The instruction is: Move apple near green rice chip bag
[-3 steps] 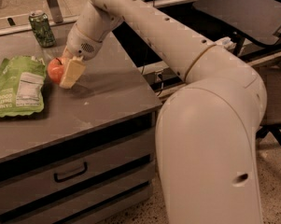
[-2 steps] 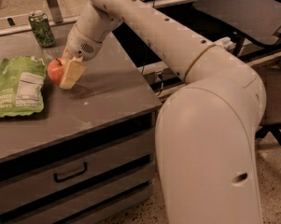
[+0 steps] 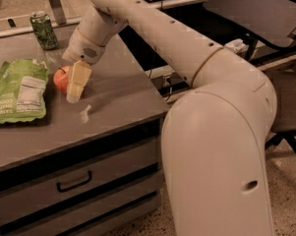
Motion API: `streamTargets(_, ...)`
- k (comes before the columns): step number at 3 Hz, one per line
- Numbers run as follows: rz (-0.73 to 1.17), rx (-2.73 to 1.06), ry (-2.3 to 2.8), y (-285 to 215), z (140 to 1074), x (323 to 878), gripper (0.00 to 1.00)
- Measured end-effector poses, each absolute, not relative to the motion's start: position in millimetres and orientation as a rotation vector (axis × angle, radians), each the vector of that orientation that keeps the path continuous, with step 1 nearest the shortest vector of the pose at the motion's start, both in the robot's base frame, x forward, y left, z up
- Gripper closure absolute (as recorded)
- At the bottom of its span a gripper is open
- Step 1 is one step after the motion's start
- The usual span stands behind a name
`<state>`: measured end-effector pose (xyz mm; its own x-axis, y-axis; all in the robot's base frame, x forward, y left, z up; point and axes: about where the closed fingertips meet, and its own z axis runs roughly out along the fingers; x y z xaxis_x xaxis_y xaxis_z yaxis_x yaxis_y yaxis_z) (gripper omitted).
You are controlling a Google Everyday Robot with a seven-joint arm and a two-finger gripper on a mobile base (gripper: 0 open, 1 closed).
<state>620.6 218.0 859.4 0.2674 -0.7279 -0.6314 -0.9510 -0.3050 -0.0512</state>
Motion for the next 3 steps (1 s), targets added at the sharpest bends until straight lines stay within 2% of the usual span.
streamTargets(3,0.575,-2.114,1.571,190,883,614,0.00)
